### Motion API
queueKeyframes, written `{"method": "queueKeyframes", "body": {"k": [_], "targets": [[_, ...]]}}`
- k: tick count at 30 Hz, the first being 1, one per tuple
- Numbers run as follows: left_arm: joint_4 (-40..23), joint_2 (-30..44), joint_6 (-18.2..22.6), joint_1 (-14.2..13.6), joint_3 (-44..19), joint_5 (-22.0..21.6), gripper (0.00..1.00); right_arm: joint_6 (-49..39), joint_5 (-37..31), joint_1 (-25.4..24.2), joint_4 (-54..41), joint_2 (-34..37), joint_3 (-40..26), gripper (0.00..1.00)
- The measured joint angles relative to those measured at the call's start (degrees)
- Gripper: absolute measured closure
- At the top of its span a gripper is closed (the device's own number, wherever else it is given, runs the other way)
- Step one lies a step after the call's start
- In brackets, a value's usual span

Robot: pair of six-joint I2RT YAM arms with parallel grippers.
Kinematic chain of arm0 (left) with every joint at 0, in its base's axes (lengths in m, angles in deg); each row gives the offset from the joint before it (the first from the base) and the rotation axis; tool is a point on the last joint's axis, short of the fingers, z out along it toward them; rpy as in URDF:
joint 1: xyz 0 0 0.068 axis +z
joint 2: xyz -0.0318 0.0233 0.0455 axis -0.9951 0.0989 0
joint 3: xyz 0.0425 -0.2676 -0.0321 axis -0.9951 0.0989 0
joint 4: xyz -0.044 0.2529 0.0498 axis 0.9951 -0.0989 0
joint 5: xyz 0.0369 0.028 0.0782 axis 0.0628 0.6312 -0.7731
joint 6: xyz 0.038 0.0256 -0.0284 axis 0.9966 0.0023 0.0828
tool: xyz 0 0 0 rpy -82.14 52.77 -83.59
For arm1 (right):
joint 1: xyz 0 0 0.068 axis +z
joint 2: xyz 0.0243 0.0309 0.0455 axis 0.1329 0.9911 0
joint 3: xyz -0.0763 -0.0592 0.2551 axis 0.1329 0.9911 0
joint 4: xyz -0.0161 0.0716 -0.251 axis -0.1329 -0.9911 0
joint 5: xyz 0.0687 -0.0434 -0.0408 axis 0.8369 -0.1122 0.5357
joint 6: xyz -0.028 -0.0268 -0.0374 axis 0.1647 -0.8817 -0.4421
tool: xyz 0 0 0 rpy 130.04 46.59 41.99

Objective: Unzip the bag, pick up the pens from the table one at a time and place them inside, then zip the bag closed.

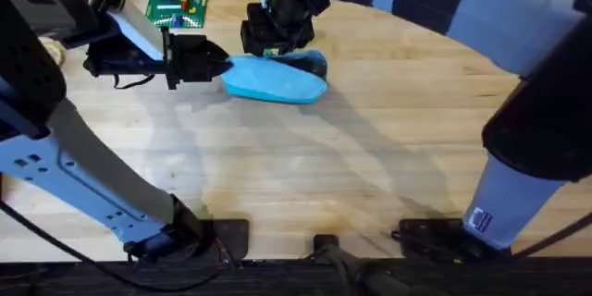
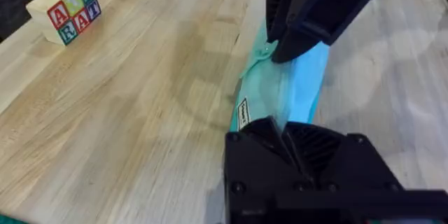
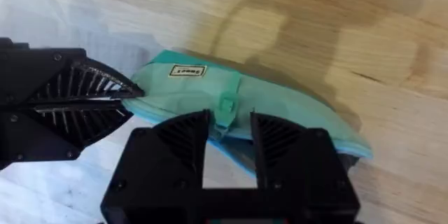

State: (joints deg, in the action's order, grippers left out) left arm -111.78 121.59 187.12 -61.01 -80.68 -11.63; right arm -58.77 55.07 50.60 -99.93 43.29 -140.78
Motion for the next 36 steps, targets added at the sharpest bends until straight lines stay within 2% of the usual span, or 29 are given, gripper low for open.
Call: {"method": "queueKeyframes", "body": {"k": [18,36], "targets": [[0.02,0.0,0.0,0.0,0.0,0.0,0.958,-0.01,0.0,0.0,-0.14,0.0,0.0,0.961],[0.02,0.0,0.0,0.0,0.0,0.0,0.959,-1.66,-0.27,0.0,0.44,0.0,-0.02,0.972]]}}
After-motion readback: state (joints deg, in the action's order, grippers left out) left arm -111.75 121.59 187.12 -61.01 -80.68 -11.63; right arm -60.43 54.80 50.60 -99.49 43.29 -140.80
